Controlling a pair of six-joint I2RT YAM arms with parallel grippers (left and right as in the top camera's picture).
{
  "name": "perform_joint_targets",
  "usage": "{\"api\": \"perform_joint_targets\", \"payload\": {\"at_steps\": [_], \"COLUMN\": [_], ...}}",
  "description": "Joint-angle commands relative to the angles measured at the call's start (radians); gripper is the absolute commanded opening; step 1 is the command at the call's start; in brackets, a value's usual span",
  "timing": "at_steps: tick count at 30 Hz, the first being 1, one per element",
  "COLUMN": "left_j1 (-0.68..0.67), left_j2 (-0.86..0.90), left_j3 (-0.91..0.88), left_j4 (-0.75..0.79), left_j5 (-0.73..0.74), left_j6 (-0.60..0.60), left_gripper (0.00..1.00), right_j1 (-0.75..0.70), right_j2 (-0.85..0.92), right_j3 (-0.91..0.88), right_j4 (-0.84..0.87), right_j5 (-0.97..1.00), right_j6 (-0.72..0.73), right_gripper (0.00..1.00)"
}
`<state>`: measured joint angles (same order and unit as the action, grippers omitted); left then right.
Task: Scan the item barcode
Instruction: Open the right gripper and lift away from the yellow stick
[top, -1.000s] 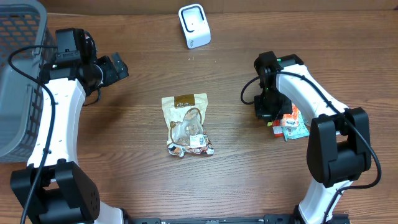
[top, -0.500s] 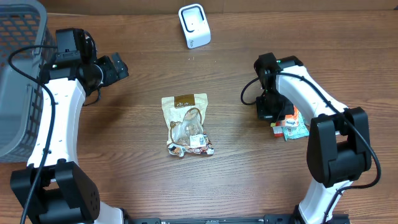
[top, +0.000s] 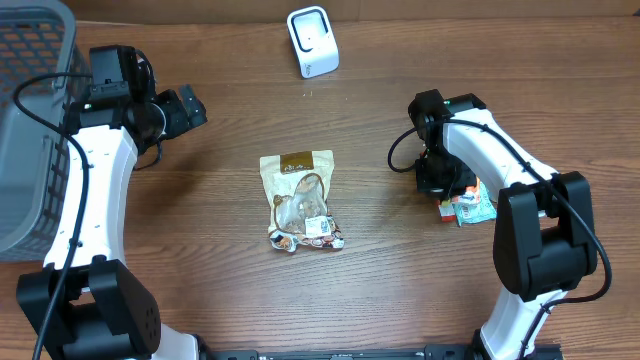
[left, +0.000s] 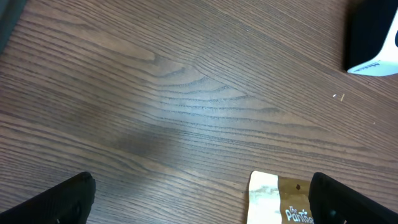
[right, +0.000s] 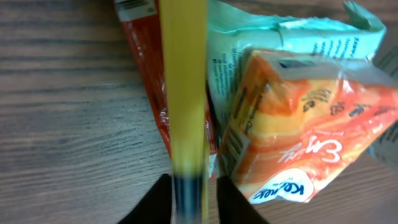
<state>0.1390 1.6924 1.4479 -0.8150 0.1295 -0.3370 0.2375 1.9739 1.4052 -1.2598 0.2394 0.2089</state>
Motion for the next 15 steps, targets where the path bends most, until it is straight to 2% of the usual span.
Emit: {"api": "perform_joint_targets", "payload": {"at_steps": [1,5,15], "left_j1": [-0.003,-0.003,-0.003], "left_j2": [-0.012,-0.012,-0.012], "left_j3": [-0.005,-0.005,-0.005], "left_j4": [0.001,0.001,0.001], "left_j5": [-0.007,-0.007,-0.007], "left_j6": [-0.003,-0.003,-0.003], "left_gripper": [1.00,1.00,1.00], "right_j1": [0.002,0.002,0.002], "right_j2": [0.007,0.007,0.006], "right_j3": [-0.006,-0.006,-0.003], "right_j4": [0.002,0.002,0.064], "right_j5": [0.014,0.014,0.014], "right_j6": [0.005,0.004,0.003], "right_gripper": [0.27,0.30,0.29]}}
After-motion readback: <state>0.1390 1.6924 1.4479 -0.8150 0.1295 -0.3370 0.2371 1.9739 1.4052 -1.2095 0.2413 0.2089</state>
